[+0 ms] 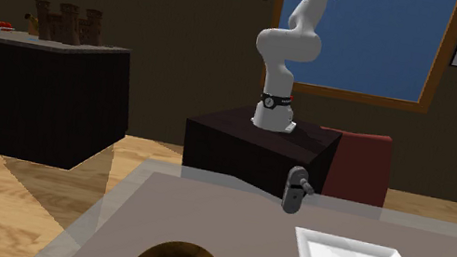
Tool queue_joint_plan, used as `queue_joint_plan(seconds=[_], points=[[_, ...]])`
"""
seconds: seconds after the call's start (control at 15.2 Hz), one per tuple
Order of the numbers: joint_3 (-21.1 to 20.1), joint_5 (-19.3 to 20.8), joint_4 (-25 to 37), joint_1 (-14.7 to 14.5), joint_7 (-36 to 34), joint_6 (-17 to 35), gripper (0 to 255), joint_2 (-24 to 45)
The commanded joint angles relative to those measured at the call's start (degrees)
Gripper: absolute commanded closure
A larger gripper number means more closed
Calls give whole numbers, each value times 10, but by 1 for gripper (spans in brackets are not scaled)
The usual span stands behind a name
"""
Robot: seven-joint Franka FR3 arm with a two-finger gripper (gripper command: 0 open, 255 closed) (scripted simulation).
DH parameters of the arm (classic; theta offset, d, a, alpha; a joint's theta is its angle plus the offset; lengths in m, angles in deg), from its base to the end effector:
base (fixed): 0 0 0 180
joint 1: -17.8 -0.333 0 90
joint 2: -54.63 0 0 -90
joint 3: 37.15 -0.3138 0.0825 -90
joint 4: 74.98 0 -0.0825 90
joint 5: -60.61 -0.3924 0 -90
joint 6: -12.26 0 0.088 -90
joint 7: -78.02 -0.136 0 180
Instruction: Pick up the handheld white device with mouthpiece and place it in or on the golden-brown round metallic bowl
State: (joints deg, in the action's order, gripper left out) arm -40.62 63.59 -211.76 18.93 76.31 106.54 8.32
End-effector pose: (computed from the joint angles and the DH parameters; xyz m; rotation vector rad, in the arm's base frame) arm 0.3200 0.0103 0.5588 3.0458 -0.0062 0.1037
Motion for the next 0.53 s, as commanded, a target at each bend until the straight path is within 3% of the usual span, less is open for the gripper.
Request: queue_joint_plan(seconds=[0.0,0.46], points=[[0,0,0,0,0,0,0,0],[-51,-42,-139,-22,-69,103,0,-44]])
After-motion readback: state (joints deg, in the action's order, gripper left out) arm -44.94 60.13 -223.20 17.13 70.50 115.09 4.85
